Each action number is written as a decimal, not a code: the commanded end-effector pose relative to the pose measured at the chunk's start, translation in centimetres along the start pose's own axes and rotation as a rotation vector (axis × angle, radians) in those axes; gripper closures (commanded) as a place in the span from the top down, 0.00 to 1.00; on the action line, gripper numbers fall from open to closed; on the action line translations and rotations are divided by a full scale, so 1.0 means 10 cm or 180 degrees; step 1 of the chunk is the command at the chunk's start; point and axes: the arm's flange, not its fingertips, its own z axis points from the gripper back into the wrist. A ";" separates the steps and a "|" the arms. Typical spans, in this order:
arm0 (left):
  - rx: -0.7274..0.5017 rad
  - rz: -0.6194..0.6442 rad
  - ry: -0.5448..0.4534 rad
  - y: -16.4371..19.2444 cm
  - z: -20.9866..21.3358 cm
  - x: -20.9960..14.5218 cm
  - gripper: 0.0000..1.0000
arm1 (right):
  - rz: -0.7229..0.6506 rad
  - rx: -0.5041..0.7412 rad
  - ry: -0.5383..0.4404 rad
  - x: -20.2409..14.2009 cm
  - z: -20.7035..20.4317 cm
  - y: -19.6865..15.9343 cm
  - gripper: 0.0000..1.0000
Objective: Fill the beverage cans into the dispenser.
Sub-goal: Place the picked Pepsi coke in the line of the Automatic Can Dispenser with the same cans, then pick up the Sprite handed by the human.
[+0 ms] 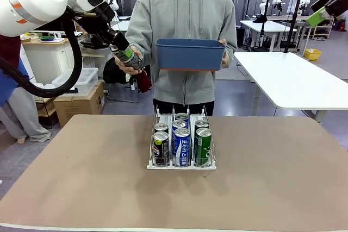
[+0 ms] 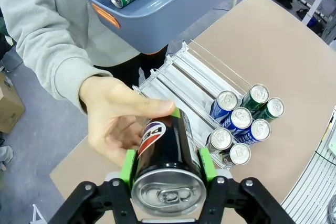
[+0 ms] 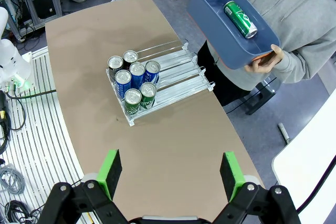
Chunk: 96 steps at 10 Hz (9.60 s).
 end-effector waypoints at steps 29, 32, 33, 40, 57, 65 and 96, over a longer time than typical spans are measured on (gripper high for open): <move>0.0030 0.0416 0.0684 -1.43 -0.49 -0.53 0.58 | 0.0018 0.0008 0.0004 -0.01 -0.01 0.00 1.00; 0.0093 0.0731 0.0691 -1.64 -0.38 -0.59 0.58 | 0.0018 0.0008 0.0004 -0.01 -0.01 0.00 1.00; 0.0226 0.0742 0.0674 -1.80 -0.35 -0.67 0.58 | 0.0018 0.0008 0.0004 -0.01 -0.01 0.00 1.00; 0.0376 -0.0164 0.0693 -2.52 -0.93 -1.18 0.58 | 0.0018 0.0008 0.0004 -0.01 -0.01 0.00 1.00; 0.0411 -0.0345 0.0981 -2.09 -1.72 -1.04 0.58 | 0.0018 0.0008 0.0004 -0.01 -0.01 0.00 1.00; 0.0404 -0.0136 0.0983 -1.86 -2.06 -0.88 0.58 | 0.0018 0.0008 0.0004 -0.01 -0.01 0.00 1.00; -0.0131 0.0142 0.0991 -1.66 -1.32 -0.78 1.00 | 0.0018 0.0008 0.0004 -0.01 -0.01 0.00 1.00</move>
